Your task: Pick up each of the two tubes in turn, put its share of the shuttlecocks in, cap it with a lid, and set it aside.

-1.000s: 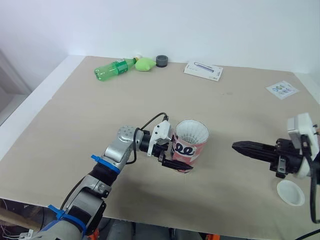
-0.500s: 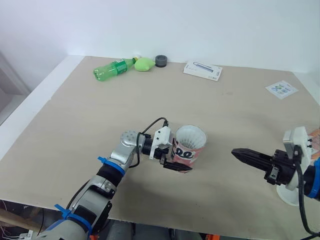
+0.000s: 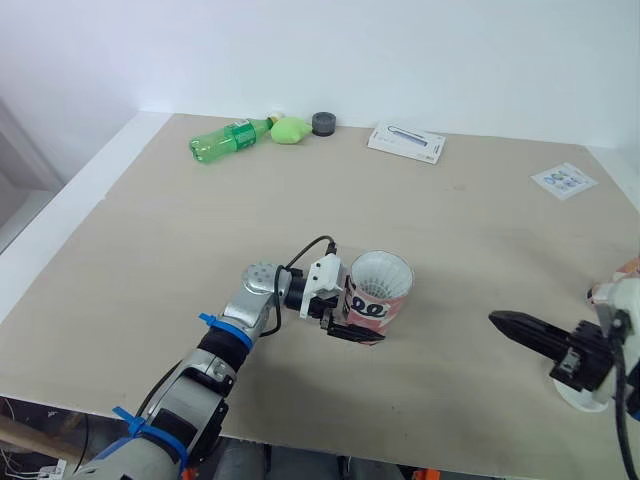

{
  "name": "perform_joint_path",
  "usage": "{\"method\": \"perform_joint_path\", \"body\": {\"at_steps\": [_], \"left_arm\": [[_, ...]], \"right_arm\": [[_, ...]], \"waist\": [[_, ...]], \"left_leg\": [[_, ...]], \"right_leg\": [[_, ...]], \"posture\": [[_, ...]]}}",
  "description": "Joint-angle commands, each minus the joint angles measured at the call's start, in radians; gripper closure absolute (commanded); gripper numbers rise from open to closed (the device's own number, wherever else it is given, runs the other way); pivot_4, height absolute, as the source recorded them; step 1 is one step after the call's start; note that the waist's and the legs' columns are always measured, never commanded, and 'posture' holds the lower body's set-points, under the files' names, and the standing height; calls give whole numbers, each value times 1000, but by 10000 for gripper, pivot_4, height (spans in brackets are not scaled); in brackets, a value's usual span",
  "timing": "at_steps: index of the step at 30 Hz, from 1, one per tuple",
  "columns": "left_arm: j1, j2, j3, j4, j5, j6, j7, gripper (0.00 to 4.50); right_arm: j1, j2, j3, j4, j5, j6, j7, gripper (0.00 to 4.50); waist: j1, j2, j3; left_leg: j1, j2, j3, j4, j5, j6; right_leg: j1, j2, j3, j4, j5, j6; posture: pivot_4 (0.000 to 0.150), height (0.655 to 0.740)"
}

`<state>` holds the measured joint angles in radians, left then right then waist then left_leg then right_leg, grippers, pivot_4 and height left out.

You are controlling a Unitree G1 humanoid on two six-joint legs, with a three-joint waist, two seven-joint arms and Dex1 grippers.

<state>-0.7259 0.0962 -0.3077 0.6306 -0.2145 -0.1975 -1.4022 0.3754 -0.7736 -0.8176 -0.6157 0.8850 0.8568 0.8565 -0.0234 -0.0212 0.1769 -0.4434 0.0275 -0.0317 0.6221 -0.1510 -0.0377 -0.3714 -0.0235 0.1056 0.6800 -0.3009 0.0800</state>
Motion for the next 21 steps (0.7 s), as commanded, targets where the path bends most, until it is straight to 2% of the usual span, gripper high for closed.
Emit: {"method": "perform_joint_path", "body": {"at_steps": [1,2,5,7,11,15,21], "left_arm": [[39,23,-61,11,73,43,-3,7696],[41,22,-63,9,74,66,0,7696],[53,17,-72,-4,84,92,21,7696],[68,16,-79,-25,91,96,33,7696],[101,16,-86,-84,91,125,61,7696],[141,31,-93,-166,79,164,69,7696],[166,47,-99,-232,73,201,88,7696]], "right_arm": [[65,-73,-121,-3,19,5,73,32654],[99,-112,-147,7,-7,3,114,27148],[189,-227,-222,63,-95,-12,236,15320],[254,-285,-241,99,-197,-66,311,9413],[354,-364,-224,182,-414,-226,424,9413],[292,-470,-137,362,-520,-350,485,9413],[111,-565,100,602,-590,-468,500,9413]], "waist": [[0,0,-1],[0,0,-2],[0,-2,-4],[0,-1,-6],[0,-1,-7],[-2,1,-8],[-2,2,-9]], "left_leg": [[0,0,0,0,0,0],[1,0,1,0,0,0],[3,0,1,-1,0,0],[4,0,1,-2,0,0],[4,0,1,-3,-1,0],[4,0,1,-4,-3,-2],[4,0,3,-5,-6,-2]], "right_leg": [[0,0,0,0,0,0],[1,0,1,0,0,0],[3,-1,1,-2,-3,-4],[3,-1,0,-3,-3,-5],[4,-1,0,-6,-3,-5],[7,-1,-1,-13,-2,-3],[7,-1,0,-15,-2,1]], "posture": [[1500,7294],[1500,7294],[1500,7294],[1500,7294],[1500,7294],[1500,7294],[1500,7294]]}}
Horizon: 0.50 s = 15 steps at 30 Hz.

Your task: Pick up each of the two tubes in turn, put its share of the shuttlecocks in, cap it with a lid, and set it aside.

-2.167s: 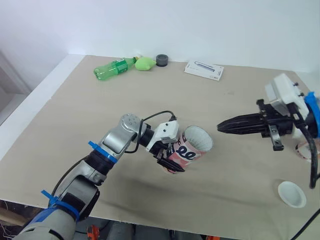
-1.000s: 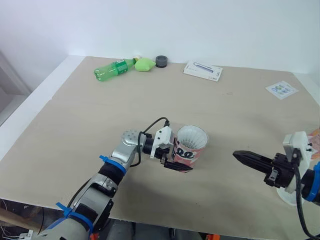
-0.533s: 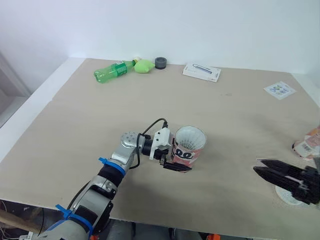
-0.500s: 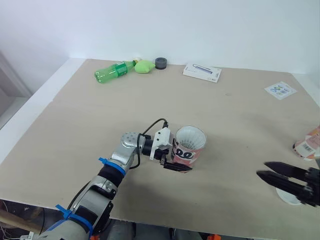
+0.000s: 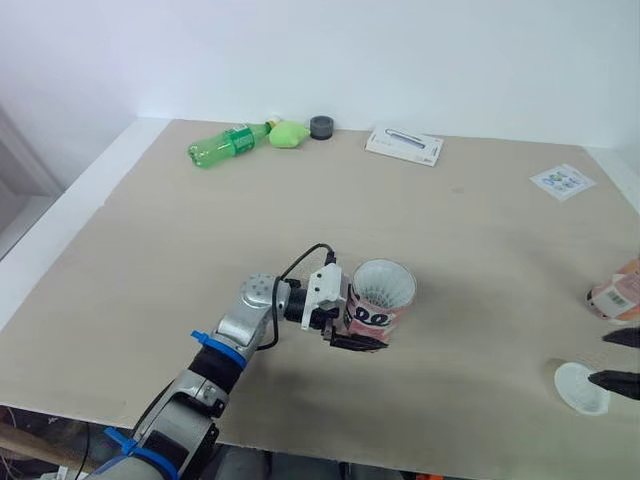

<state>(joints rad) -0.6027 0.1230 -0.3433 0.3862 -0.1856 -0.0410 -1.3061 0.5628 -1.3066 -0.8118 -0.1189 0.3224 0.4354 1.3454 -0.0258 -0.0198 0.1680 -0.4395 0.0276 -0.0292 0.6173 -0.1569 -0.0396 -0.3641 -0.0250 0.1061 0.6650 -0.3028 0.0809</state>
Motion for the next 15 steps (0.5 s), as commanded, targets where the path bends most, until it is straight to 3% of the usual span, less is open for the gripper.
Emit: {"method": "perform_joint_path", "body": {"at_steps": [1,15], "left_arm": [[44,22,-63,5,43,51,-4,7696],[45,53,-52,-39,33,83,31,7696]], "right_arm": [[-105,-36,131,135,-33,-60,23,9413],[-396,-8,451,383,-95,-129,38,9413]], "waist": [[1,1,0],[-7,4,-1]], "left_leg": [[0,0,0,-1,-1,1],[3,1,0,1,-4,1]], "right_leg": [[0,0,0,0,-1,-1],[2,1,1,1,-1,-1]], "posture": [[1500,7294],[1500,7294]]}}
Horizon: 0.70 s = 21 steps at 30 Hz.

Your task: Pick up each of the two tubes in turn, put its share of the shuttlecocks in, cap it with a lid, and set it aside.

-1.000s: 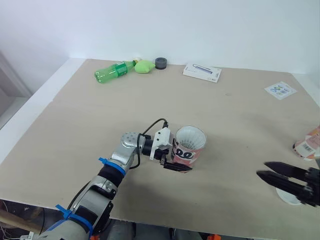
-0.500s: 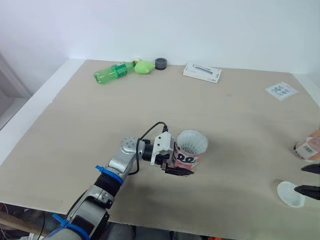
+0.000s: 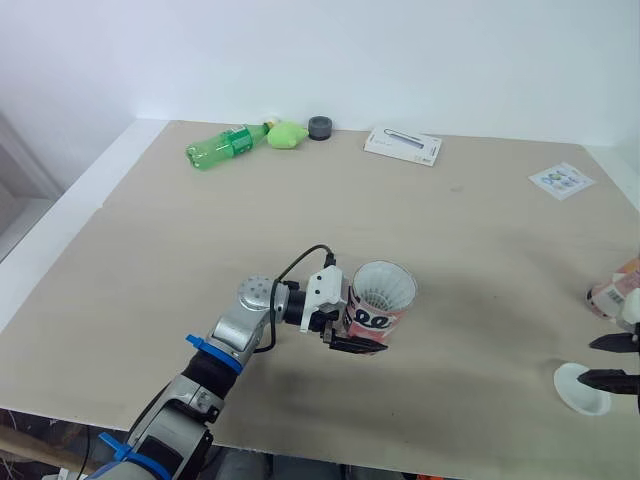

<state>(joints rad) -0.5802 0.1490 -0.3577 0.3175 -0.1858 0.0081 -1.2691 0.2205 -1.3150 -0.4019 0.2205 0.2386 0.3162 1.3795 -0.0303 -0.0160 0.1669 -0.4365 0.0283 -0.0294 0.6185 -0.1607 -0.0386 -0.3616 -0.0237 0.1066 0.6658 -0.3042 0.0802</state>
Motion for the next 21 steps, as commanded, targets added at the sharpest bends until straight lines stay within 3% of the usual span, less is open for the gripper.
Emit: {"method": "perform_joint_path", "body": {"at_steps": [1,8,12,13,15,16,18,19,21], "left_arm": [[20,27,-35,31,32,36,-5,7696],[6,31,-30,27,30,42,-3,7696],[1,38,-25,25,24,48,-7,7696],[-1,39,-25,26,23,48,-7,7696],[-5,40,-23,31,24,46,-6,7696],[-6,40,-23,34,24,45,-6,7696],[-11,38,-20,37,23,46,-4,7696],[-13,36,-18,40,22,45,-2,7696],[-17,31,-14,46,18,47,3,7696]], "right_arm": [[-74,1,59,58,-16,-10,2,9413],[-220,21,198,226,-62,-51,14,9413],[-262,23,236,272,-65,-64,46,20216],[-265,22,243,276,-63,-65,57,27492],[-270,19,256,284,-67,-73,68,31747],[-273,18,260,287,-70,-77,69,38305],[-283,18,265,294,-72,-77,75,39794],[-288,17,266,298,-72,-77,79,44110],[-291,11,267,300,-71,-80,94,44110]], "waist": [[-3,2,-1],[-10,4,-2],[-16,3,-1],[-16,3,-2],[-16,4,-2],[-16,4,-2],[-16,4,-2],[-16,4,-2],[-16,4,-2]], "left_leg": [[0,0,0,0,0,0],[1,0,0,1,0,0],[6,0,0,1,0,0],[7,0,0,1,0,0],[7,0,0,0,0,0],[7,0,0,0,0,0],[7,0,0,0,0,0],[7,0,0,1,0,0],[7,0,0,1,0,0]], "right_leg": [[0,0,0,0,0,0],[2,0,0,0,1,0],[7,0,1,0,0,1],[8,0,1,0,0,0],[8,0,1,0,0,0],[8,0,0,0,0,0],[8,0,0,0,0,0],[8,0,0,0,0,0],[9,0,0,0,1,1]], "posture": [[1500,7294],[1500,7294],[1500,7294],[1500,7294],[1500,7294],[1500,7294],[1500,7294],[1500,7294],[1500,7294]]}}
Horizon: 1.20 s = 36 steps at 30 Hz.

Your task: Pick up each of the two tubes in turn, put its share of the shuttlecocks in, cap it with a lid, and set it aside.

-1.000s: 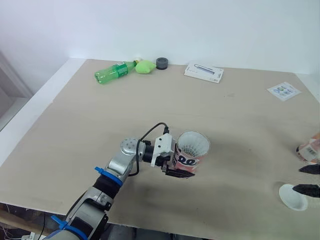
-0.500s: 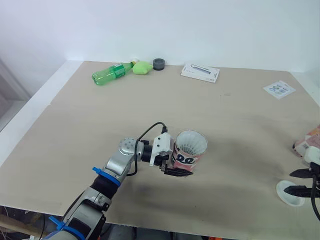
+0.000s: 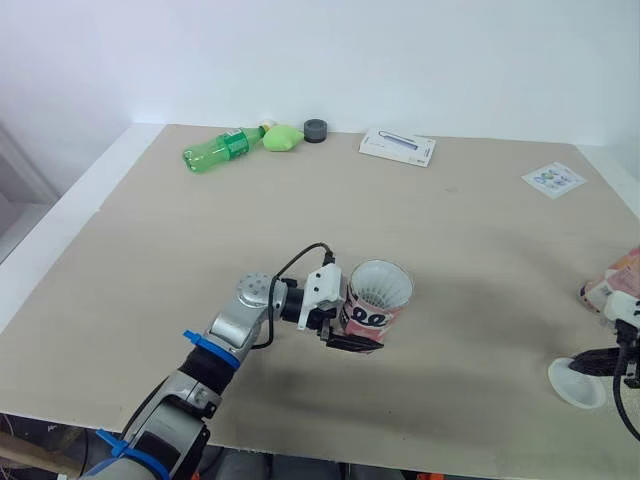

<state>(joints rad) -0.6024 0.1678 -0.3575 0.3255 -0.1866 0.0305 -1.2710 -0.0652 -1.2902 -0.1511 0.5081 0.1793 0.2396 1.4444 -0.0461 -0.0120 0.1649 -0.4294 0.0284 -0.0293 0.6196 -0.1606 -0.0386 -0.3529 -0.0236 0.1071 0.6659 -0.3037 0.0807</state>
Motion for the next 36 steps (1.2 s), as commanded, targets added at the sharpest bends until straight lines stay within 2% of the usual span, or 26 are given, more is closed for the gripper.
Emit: {"method": "perform_joint_path", "body": {"at_steps": [1,8,15,21,28,31,32,33,36], "left_arm": [[4,10,-12,41,18,25,7,7696],[-8,-11,5,47,-3,19,18,7696],[-29,-21,5,73,4,-10,7,7696],[-60,-31,-1,140,28,-92,1,7696],[-72,-52,-2,214,33,-190,3,7696],[-73,-65,-14,220,33,-189,-6,7696],[-74,-69,-15,218,26,-175,-15,7696],[-75,-72,-14,216,20,-162,-22,7696],[-79,-68,-28,207,17,-106,-53,7696]], "right_arm": [[-7,-16,16,12,-12,-2,34,44110],[-40,-40,-39,-118,65,119,75,44110],[-86,-82,-124,-399,198,240,117,44110],[-199,-136,-102,-590,311,292,167,44110],[-491,-176,111,-662,401,277,170,44110],[-691,-142,281,-677,409,243,170,44110],[-766,-126,348,-673,413,235,170,44110],[-824,-111,399,-664,410,229,170,44110],[-1023,-29,568,-623,399,195,170,44110]], "waist": [[0,0,0],[0,2,0],[0,7,1],[2,8,1],[1,8,1],[2,10,0],[2,9,0],[1,8,1],[0,8,1]], "left_leg": [[0,0,0,0,0,0],[1,0,1,0,0,0],[0,-1,1,1,0,0],[-2,-1,1,2,0,0],[-3,-1,2,1,0,0],[-4,-1,1,1,0,0],[-10,-1,4,1,1,0],[-10,-1,4,1,1,1],[-11,0,4,1,1,1]], "right_leg": [[0,0,0,0,0,0],[0,0,1,0,0,1],[0,-1,1,0,1,2],[-2,-2,1,0,1,2],[-4,-2,1,0,0,1],[-4,-2,1,-1,0,0],[-12,-3,3,0,3,2],[-13,-3,3,0,3,2],[-14,-2,3,0,3,1]], "posture": [[1500,7294],[1500,7294],[1500,7294],[1500,7294],[1500,7294],[1500,7294],[1500,7294],[1500,7294],[1500,7294]]}}
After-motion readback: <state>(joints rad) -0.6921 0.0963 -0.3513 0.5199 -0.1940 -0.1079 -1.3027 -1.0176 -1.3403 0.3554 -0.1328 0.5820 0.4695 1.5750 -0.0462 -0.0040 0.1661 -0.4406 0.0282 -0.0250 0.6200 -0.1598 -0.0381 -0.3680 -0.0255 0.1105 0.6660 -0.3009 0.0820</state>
